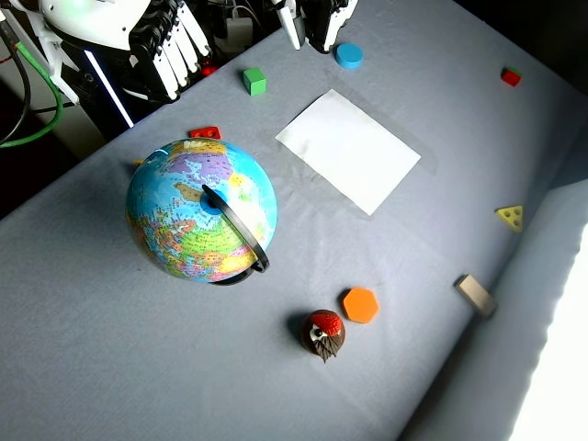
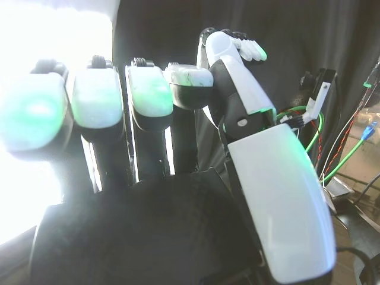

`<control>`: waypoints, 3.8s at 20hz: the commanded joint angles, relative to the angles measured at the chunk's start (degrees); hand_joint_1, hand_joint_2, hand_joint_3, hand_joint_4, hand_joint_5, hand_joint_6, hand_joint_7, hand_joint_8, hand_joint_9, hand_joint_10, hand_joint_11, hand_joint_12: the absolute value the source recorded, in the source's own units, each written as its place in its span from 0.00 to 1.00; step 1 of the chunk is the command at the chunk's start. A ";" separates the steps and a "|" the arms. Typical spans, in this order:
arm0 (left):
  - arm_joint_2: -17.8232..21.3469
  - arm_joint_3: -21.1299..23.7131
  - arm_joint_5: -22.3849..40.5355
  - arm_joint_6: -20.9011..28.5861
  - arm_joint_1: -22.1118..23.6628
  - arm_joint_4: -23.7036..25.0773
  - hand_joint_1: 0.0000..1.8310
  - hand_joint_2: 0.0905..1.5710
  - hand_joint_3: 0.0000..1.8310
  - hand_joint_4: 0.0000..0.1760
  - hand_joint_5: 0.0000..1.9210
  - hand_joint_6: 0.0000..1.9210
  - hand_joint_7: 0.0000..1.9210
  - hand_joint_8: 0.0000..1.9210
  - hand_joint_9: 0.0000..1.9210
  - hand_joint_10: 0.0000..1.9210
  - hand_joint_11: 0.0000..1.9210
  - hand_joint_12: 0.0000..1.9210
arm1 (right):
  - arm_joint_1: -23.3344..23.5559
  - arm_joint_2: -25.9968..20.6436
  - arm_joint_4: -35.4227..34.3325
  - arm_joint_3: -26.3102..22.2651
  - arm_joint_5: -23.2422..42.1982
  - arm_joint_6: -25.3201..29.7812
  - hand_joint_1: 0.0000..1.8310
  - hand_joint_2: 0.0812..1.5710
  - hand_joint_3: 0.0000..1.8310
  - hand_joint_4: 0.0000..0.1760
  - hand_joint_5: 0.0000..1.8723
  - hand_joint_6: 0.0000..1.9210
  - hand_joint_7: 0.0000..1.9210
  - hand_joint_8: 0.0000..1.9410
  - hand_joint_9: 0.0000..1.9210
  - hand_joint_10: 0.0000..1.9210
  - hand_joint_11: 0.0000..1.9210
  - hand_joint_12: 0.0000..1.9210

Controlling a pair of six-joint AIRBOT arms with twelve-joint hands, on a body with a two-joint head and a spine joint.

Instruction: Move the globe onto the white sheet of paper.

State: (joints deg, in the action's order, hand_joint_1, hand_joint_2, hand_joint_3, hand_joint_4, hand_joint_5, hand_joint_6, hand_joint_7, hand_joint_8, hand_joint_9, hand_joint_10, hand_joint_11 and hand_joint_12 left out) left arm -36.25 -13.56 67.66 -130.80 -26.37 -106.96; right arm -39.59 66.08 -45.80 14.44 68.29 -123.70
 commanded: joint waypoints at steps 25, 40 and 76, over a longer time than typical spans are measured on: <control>-6.09 -1.63 14.69 34.79 -34.41 47.79 0.00 0.81 0.00 0.06 0.04 0.00 0.02 0.00 0.02 0.00 0.01 0.02 | -32.21 -19.30 55.90 7.78 5.33 38.92 0.05 0.72 0.00 0.00 0.11 0.00 0.12 0.00 0.10 0.01 0.00 0.13; -15.36 -5.25 23.20 41.04 -46.57 59.87 0.00 0.81 0.00 0.06 0.04 0.00 0.02 0.00 0.02 0.00 0.00 0.04 | -37.01 -24.06 67.17 32.53 5.95 68.58 0.04 0.72 0.00 0.00 0.11 0.00 0.12 0.00 0.09 0.00 0.00 0.14; -23.09 -28.95 12.60 58.93 -56.87 84.93 0.00 0.81 0.00 0.00 0.03 0.00 0.02 0.00 0.02 0.00 0.00 0.04 | -6.25 -5.74 94.43 58.88 -22.60 94.51 0.04 0.72 0.00 0.00 0.11 0.00 0.12 0.00 0.09 0.00 0.00 0.10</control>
State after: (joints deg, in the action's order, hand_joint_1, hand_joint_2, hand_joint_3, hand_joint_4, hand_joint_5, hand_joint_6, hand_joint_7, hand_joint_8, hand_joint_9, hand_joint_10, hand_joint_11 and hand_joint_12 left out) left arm -59.09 -42.17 74.17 -72.12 -83.53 -24.21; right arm -45.93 59.81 49.52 73.58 43.75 -29.54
